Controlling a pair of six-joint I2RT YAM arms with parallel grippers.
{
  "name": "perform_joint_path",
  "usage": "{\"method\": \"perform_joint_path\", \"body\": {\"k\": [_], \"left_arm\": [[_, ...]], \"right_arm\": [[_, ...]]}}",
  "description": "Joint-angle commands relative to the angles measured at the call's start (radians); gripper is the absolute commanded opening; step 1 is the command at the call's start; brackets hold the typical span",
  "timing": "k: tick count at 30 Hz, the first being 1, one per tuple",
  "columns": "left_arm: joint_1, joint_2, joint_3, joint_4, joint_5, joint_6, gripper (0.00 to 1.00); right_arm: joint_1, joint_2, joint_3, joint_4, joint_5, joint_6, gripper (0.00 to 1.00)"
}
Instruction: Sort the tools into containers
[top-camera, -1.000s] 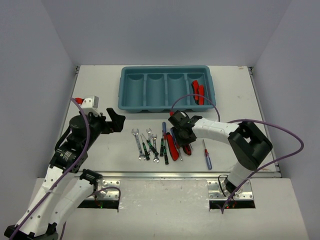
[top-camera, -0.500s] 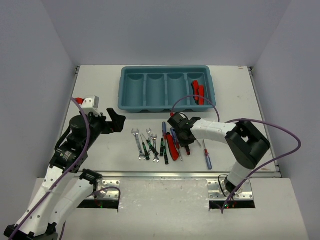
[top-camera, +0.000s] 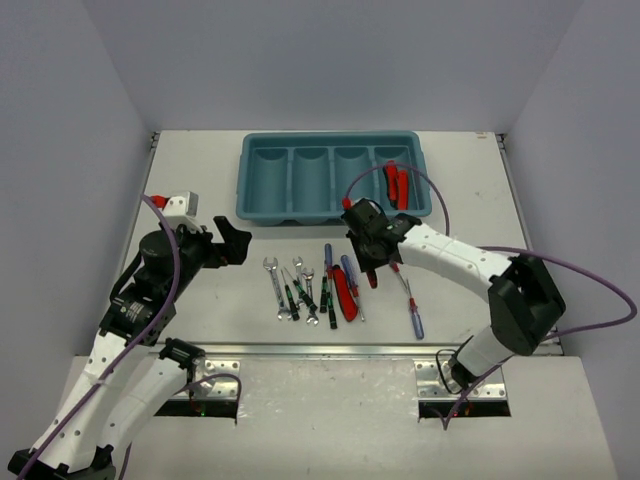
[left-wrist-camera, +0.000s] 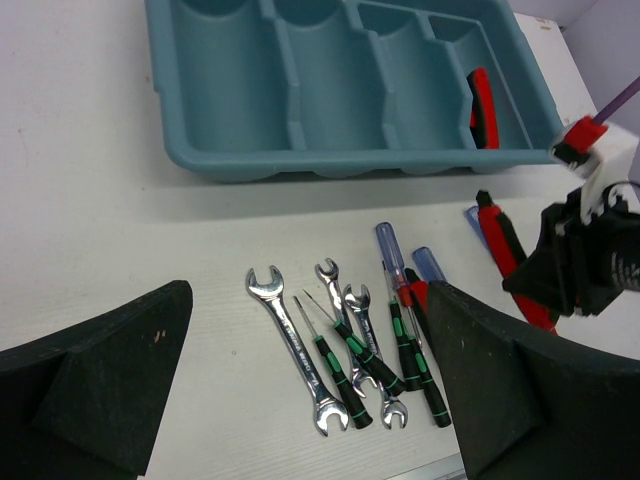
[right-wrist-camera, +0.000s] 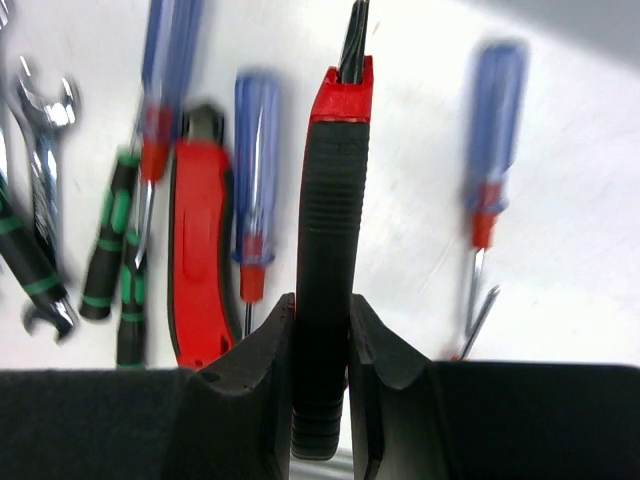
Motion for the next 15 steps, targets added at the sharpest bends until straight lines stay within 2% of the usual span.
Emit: {"method": "perform_joint_path", "body": {"k": [1,6,10,15], "left_arm": [[-0.011,-0.006,-0.004,0.043,-0.006,0.0,1.0],[-0.013,-0.004,-0.004,0.043,-0.004,0.0,1.0],[-0.014,-0.004,-0.004,0.043,-0.007,0.0,1.0],[-0.015,-0.003,-0.003,0.039,-0.016,0.0,1.0]], "right_arm": [[-0.137,-0.001,0.141,-0.035,-0.004,-0.092,0.02],[-0.247,0.092,0.322,-0.039,-0.052,-0.198,0.01],[-0.359,0.285,0.559,-0.061,-0.057,-0.267,0.01],[-0.419,0.536,0.891,-0.15,-0.04,-0.304,0.05]]}}
